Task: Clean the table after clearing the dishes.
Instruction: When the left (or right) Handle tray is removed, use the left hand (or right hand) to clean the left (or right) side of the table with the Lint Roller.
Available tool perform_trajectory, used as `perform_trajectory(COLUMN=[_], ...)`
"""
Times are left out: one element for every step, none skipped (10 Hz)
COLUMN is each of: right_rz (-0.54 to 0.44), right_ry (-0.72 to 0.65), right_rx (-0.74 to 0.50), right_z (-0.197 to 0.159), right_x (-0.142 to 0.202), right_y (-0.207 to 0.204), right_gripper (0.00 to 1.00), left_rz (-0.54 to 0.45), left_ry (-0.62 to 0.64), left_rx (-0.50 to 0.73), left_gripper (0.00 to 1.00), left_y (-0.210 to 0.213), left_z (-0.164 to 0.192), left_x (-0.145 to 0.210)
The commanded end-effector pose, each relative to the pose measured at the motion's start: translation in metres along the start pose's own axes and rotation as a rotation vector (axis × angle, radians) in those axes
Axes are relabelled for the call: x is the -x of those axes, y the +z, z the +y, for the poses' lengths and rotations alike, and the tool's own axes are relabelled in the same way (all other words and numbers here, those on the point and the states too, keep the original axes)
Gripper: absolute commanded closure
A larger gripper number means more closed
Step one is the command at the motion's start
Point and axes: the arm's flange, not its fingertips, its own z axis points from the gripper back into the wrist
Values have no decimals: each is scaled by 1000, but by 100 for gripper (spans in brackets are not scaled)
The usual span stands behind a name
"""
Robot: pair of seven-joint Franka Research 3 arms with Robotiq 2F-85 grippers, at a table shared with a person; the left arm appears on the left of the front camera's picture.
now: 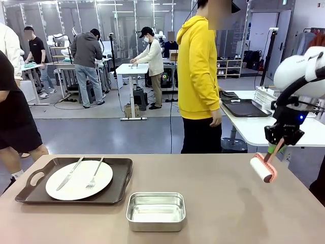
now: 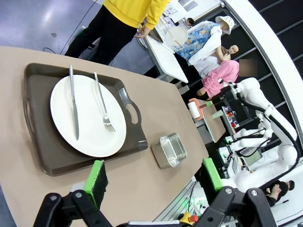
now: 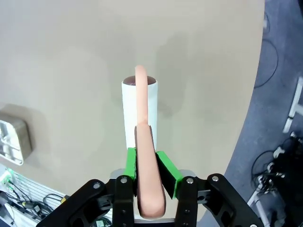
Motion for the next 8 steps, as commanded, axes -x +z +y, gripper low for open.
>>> perform_trajectory(right_rz=[-22,-41,-8,-39,-39,-39,-39,-39], right_ry=[64,64,82,65,65,65,65,65], right_rx=[50,53,75,27,27,27,27,27], right_z=[22,31,36,29,29,29,29,29], right_x=[14,15,15,9,9,9,9,9], right_y=[18,21,18,30,30,30,30,30], right_gripper=[77,77,77,77,77,77,77,77], left_rz=[-9,-9,-9,-9,-9,-9,-9,-9], left_ry=[-8,-8,-8,-8,-8,-8,-8,-8], left_rx=[13,13,13,13,13,13,13,13], left_gripper=[0,0,0,0,0,0,0,0], left_y=[2,2,2,2,2,2,2,2], left_z=[-2,-2,-2,-2,-2,-2,-2,-2], left_x=[0,0,0,0,0,0,0,0])
